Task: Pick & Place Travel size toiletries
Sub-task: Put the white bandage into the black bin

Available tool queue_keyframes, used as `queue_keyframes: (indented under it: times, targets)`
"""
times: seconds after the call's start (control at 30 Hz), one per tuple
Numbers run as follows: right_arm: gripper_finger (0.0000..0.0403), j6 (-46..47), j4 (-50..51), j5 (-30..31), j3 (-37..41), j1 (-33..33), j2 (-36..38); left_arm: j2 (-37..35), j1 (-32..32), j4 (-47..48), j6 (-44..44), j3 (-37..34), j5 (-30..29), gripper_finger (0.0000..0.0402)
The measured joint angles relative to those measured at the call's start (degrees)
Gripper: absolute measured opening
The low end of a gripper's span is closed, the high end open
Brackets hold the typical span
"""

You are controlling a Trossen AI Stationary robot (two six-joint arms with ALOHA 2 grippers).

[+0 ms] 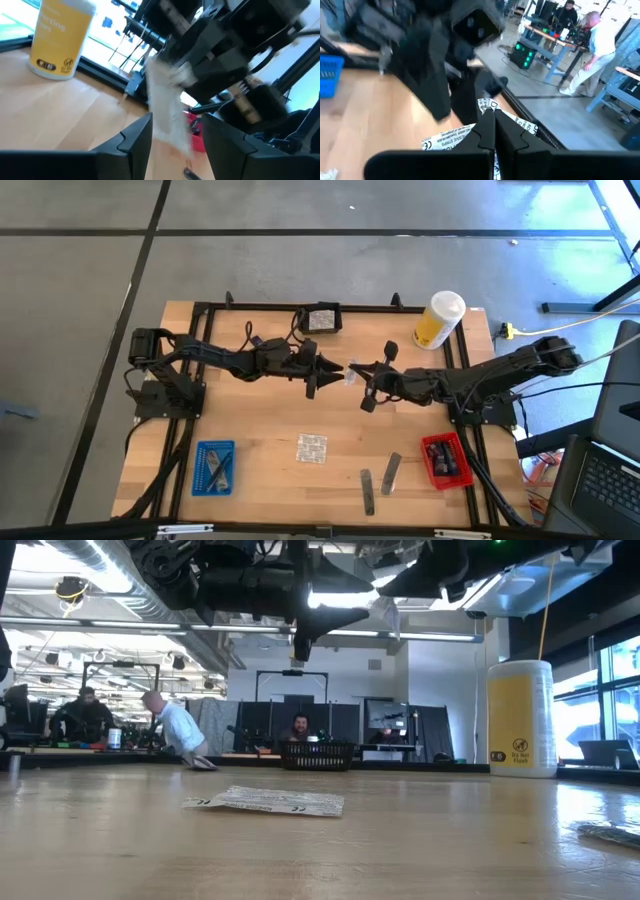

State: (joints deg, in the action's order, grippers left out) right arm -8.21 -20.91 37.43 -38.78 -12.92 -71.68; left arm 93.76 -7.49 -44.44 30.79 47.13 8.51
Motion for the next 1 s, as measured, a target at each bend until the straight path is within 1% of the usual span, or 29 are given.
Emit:
queue_keyframes:
  times: [0.1, 0.23, 0.5, 0.6, 0.73, 1.0]
  targets:
    - [0.0, 0.02, -0.94, -0.17, 0.0, 0.65, -0.43, 0.0, 0.0, -0.03, 0.01, 0.0, 0.11, 0.0163]
    - [0.0, 0.04, -1.96, -1.11, 0.0, 1.23, -0.52, 0.0, 0.0, -0.51, 0.13, 0.0, 1.77, 0.0163]
    - [0.0, -1.64, -6.08, -0.99, 0.0, 1.37, -0.81, 0.0, 0.0, -0.36, -1.27, 0.0, 0.5, 0.0163]
    - [0.0, -2.51, -7.42, -1.06, 0.0, 1.51, -1.85, 0.0, 0.0, -0.36, -2.01, 0.0, -0.28, 0.0155]
    - [0.0, -3.01, -9.16, -1.89, 0.0, 2.18, -3.69, 0.0, 0.0, -0.33, -2.32, 0.0, -0.34, 0.0123]
    - [0.0, -3.85, -10.74, -2.34, 0.0, 2.37, -4.39, 0.0, 0.0, 2.06, -2.77, 0.02, -0.17, 0.0018]
